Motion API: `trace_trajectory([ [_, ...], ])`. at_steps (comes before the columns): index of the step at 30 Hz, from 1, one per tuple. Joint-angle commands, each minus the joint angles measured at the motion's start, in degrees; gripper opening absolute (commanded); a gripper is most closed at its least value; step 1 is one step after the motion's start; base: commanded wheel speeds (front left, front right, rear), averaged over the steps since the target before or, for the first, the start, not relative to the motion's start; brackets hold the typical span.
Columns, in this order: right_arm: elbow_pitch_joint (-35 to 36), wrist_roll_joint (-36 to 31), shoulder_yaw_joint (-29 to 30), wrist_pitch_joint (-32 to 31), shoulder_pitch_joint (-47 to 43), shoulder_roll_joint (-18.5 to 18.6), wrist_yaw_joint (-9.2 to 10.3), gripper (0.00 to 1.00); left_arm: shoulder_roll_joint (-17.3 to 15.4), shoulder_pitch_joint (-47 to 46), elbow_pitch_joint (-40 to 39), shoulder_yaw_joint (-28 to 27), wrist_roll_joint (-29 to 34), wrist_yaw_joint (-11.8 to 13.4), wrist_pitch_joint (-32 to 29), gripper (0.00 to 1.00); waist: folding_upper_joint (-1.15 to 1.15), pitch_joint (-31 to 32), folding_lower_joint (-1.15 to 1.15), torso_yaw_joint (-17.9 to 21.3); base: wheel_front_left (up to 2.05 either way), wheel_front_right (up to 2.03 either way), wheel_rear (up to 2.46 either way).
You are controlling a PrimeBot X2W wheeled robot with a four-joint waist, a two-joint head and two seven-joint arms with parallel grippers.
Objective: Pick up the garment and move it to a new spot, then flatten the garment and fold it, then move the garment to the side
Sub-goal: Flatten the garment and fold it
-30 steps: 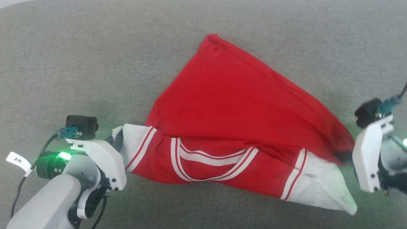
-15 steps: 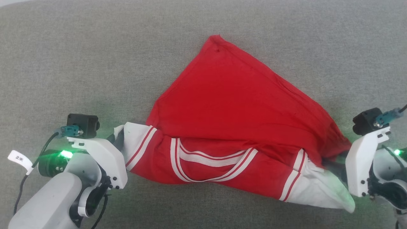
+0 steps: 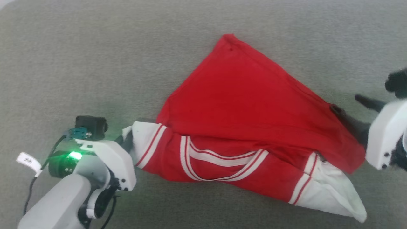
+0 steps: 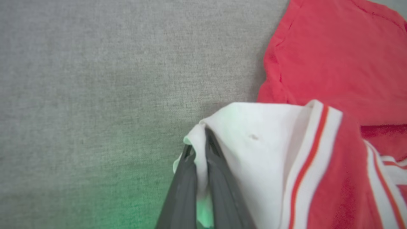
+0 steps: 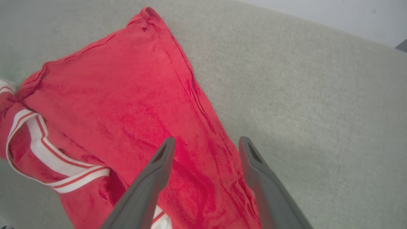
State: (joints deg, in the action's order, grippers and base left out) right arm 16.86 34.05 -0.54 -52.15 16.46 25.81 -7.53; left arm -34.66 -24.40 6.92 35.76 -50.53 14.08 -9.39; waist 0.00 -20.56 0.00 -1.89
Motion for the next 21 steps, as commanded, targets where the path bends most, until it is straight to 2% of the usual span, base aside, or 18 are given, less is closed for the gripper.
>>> trace_trajectory([
  [1, -0.5, -0.1, -1.3, 0.3, 3.0, -0.1, 0.08, 1.0, 0.7, -0.8, -0.2, 0.5, 0.0, -0.3, 0.3, 0.0, 0.0, -0.3, 0.0, -1.6, 0.0, 0.0, 0.0],
  [5, -5.1, 0.2, -5.1, 1.3, 10.2, 0.7, 0.08, 1.0, 2.5, -2.1, 0.4, 1.6, 0.6, -1.1, 0.4, 0.0, 0.0, -1.0, 0.0, -4.9, 0.0, 0.0, 0.0],
  [12, -20.0, 0.6, -13.5, 4.2, 24.6, 2.5, 0.07, 1.0, 7.5, -5.4, 3.1, 4.7, 1.7, -3.4, 0.9, 0.0, 0.0, -2.3, 0.0, -12.7, 0.0, 0.0, 0.0],
  [13, -20.0, 0.6, -13.5, 4.2, 24.6, 2.5, 0.07, 1.0, 7.5, -5.4, 3.1, 4.7, 1.7, -3.4, 0.9, 0.0, 0.0, -2.3, 0.0, -12.7, 0.0, 0.0, 0.0],
  [21, -39.7, 1.1, -24.3, 5.8, 37.0, 3.9, 0.06, 1.0, 13.5, -8.6, 8.1, 7.5, 2.1, -7.0, 2.8, 0.0, 0.0, -4.3, 0.0, -20.8, 0.0, 0.0, 0.0],
])
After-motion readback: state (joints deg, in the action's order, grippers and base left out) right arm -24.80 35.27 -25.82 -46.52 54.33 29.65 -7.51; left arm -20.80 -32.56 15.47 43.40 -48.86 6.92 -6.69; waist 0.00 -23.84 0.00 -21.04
